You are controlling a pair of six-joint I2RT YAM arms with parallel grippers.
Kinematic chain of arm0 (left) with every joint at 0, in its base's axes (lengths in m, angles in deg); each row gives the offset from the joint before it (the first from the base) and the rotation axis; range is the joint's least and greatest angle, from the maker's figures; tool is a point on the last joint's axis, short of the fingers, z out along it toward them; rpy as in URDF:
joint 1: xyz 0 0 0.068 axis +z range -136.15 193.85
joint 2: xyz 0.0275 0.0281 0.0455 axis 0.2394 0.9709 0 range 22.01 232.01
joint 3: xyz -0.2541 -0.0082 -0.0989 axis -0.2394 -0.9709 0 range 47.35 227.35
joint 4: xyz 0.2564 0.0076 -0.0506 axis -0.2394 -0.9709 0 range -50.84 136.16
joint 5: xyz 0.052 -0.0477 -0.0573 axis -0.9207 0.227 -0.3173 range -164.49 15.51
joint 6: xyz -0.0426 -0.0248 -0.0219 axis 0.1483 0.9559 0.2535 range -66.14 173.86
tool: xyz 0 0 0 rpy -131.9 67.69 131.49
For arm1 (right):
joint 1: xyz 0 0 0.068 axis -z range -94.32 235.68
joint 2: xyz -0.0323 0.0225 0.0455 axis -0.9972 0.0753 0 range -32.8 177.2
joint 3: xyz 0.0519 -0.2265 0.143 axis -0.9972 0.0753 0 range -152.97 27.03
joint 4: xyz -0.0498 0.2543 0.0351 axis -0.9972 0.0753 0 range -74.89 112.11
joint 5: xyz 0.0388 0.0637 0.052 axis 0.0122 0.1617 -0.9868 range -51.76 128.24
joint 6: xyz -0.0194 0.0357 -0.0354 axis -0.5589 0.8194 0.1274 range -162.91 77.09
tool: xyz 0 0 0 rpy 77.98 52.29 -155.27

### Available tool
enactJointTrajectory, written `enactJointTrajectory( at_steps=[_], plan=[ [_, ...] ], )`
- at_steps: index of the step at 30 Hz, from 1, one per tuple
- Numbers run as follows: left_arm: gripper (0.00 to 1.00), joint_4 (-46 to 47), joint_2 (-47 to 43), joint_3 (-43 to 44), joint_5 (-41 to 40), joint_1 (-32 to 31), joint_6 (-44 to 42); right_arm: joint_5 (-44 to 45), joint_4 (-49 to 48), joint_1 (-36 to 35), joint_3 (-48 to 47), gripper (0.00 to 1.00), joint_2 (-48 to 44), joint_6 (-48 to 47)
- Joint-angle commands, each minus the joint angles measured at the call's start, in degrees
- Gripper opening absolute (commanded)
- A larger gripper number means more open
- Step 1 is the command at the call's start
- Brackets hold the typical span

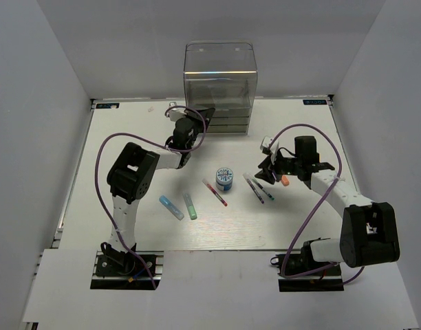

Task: Sort the stationery into containers
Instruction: Open the storage box at the center of the board.

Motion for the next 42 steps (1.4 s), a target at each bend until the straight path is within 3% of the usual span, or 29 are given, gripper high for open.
enactJointTrajectory(
  at_steps=[1, 17, 28, 42],
  plan=[
    [0.13, 8.3, -3.0, -0.2, -1.0, 0.1, 0.3, -0.6, -1.1, -0.2, 0.4, 0.49, -1.8, -0.8],
    [0.09, 8.8, -6.4, -0.2, 1.2, -0.4, -1.3, -1.3, -0.7, -0.5, -0.5, 0.49, -1.5, -1.9],
    [0.19, 8.2, -8.8, 1.0, 2.9, -0.4, -4.5, -3.3, 1.2, -1.8, -1.6, 0.56, -0.5, -5.4],
    [0.25, 7.7, -10.9, 1.5, 4.0, -0.4, -5.6, -6.0, 3.1, -5.8, -7.4, 0.90, 5.7, -14.6]
  ],
)
